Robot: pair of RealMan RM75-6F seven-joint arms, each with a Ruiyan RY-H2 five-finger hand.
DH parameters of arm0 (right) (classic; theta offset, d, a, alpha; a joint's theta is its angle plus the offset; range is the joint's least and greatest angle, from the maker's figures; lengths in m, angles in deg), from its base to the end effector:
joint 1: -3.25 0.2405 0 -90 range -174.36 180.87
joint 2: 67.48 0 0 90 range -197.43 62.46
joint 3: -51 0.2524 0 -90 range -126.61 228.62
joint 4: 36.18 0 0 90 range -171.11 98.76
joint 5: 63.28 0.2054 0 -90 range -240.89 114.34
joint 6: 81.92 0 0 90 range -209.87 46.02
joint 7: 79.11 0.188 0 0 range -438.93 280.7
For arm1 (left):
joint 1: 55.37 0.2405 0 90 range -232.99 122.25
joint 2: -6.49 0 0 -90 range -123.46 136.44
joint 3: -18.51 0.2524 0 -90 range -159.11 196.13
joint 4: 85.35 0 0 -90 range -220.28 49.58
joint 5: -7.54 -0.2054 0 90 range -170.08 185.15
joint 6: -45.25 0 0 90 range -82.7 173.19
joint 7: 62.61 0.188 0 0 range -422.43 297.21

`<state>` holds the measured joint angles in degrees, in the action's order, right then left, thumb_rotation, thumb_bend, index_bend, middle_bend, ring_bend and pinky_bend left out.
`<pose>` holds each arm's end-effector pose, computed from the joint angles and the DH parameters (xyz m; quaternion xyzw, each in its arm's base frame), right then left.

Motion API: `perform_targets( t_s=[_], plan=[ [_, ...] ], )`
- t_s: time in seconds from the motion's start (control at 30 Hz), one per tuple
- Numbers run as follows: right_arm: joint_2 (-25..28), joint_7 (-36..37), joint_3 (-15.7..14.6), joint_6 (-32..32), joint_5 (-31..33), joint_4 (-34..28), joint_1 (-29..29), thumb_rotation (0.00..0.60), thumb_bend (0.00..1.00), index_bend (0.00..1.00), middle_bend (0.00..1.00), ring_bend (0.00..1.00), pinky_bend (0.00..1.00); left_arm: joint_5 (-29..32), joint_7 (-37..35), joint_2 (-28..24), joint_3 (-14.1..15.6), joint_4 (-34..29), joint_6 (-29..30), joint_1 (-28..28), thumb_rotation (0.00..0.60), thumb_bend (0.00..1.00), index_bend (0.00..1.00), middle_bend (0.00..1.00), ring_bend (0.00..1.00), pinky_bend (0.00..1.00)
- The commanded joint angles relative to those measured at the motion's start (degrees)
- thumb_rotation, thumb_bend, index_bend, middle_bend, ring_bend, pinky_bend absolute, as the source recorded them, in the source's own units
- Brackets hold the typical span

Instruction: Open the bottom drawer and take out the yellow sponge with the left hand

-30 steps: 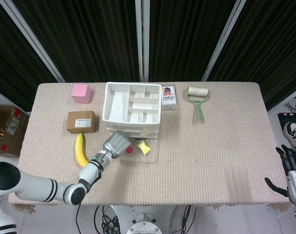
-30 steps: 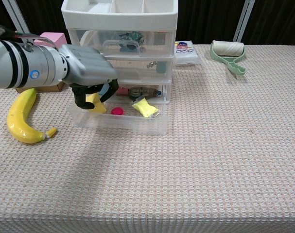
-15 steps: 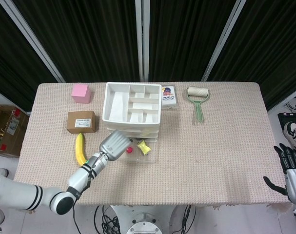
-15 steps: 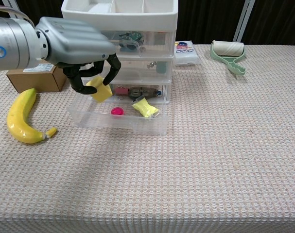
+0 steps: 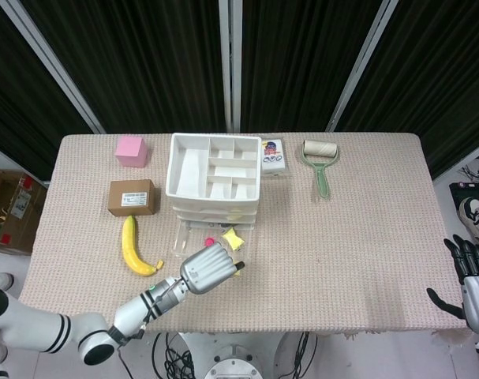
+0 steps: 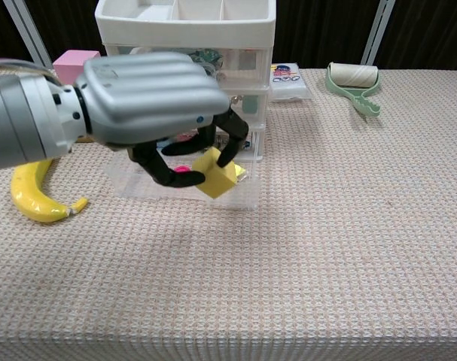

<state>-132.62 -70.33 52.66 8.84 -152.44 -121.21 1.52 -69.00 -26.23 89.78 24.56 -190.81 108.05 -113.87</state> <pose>-0.3357 -0.1837 0.1770 0.5649 -0.3980 0.4019 0.6008 -0.0171 0.2787 -0.0393 -0.8798 -0.1071 -0.3804 0.2641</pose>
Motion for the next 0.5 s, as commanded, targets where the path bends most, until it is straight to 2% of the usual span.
perform_targets(
  t_s=[0.03,0.23,0.37,0.43,0.5],
  plan=[
    [0.0,0.0,-0.1,0.2,-0.1,-0.1,-0.2,0.6,0.12,0.0,0.01,0.0,0.0,-0.4,-2.2,1.0,0.4,0.2,-3.6,0.5,0.6,0.36,0.54,0.83,0.97,1.0],
    [-0.1,0.0,-0.2,0.5,0.0,0.0,-0.5,0.6,0.12,0.0,0.01,0.0,0.0,-0.8,-2.9,2.9,0.1,1.2,-6.4,1.4,0.6,0.35,0.48,0.83,0.96,1.0],
    [-0.1,0.1,-0.2,0.6,-0.1,-0.1,-0.5,0.6,0.12,0.0,0.01,0.0,0.0,0.1,-2.7,3.1,-0.8,1.2,-7.6,1.8,0.6,0.33,0.26,0.82,0.96,1.0],
    [0.0,0.1,-0.1,0.6,-0.1,-0.1,-0.6,0.6,0.12,0.0,0.01,0.0,0.0,-0.1,-2.6,2.9,-1.6,0.8,-6.5,2.5,0.6,0.28,0.19,0.81,0.96,1.0],
    [0.1,0.1,-0.1,0.7,-0.1,-0.1,-0.6,0.6,0.12,0.0,0.01,0.0,0.0,-0.7,-3.0,2.4,-2.3,0.5,-4.6,3.7,0.6,0.23,0.16,0.81,0.96,1.0]
  ],
)
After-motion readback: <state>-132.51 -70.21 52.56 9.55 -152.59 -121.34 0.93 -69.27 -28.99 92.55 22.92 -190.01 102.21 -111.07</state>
